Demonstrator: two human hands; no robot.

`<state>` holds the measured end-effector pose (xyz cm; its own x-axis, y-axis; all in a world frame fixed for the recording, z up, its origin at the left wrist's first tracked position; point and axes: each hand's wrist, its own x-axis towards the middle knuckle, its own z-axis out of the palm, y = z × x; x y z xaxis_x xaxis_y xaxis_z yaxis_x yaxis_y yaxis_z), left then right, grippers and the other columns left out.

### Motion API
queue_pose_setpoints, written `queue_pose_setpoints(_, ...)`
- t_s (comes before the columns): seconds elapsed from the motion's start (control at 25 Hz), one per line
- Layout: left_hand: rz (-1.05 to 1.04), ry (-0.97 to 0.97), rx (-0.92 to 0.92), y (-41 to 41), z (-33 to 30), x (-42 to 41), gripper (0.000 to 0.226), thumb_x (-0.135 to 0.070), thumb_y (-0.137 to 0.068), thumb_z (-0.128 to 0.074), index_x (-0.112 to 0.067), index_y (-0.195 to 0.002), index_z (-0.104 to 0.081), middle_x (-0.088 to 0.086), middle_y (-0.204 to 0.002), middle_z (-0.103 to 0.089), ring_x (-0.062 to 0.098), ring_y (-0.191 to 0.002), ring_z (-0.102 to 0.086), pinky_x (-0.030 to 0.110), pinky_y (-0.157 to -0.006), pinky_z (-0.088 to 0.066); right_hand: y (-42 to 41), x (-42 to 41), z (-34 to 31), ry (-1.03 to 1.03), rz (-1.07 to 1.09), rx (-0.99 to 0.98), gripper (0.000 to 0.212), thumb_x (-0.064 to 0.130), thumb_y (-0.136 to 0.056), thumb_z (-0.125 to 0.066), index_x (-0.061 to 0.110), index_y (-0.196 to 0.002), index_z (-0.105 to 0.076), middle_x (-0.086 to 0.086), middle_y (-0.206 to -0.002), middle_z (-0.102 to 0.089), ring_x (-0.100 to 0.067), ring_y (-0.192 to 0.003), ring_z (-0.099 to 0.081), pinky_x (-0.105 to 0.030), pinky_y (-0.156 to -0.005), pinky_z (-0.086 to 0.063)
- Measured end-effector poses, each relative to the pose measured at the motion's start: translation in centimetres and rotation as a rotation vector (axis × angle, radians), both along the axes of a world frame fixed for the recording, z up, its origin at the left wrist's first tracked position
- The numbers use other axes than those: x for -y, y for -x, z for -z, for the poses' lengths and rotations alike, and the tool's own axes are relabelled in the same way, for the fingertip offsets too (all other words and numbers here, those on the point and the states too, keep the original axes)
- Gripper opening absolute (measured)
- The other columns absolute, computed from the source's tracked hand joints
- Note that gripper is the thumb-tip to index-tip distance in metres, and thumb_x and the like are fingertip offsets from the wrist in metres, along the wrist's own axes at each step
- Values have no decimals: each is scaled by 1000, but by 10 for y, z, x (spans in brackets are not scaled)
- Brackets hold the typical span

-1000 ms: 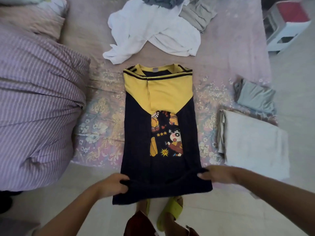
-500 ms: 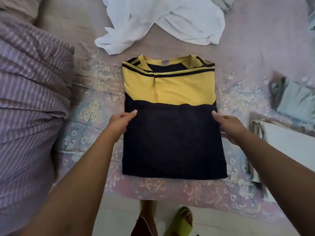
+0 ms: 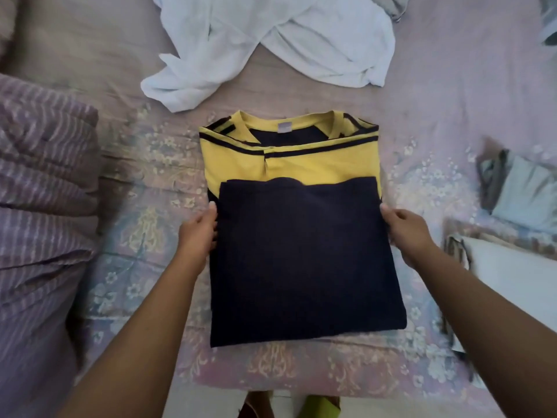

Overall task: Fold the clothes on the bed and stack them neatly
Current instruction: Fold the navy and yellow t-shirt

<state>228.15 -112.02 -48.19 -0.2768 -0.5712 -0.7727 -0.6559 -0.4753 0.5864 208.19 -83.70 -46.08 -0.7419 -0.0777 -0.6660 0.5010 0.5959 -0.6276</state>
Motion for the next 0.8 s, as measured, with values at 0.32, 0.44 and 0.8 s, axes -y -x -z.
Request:
queue_pose_setpoints(0.32,-14,367,-180,36,-11,17,13,-24,-103,-58,-17,-108,-67,5,-108,-71,18,-101,-66,36,-91,-54,31,40,-16,147,162,-92,23,29,-103,-58,9,-110,-68,-9,-111,-72,-22,-97,-67,-40,-88,-57)
queue_pose_setpoints(0.44,-59,281,-280,74,-4,50,23,-20,-104,-55,-11,-123,-64,7,-119,-69,15,-107,-65,31,-96,-52,67,63,-14,178,130,-188,26,33,-103,-58,9,-108,-68,-7,-108,-71,-17,-92,-65,-37,-84,-56)
queue_pose_setpoints(0.8,38,675,-59,104,11,56,23,-28,-105,-50,-8,-109,-60,11,-106,-65,25,-98,-59,36,-86,-45,101,91,24,-30,77,-352,32,32,-107,-47,4,-108,-62,-10,-106,-66,-23,-97,-60,-34,-85,-46)
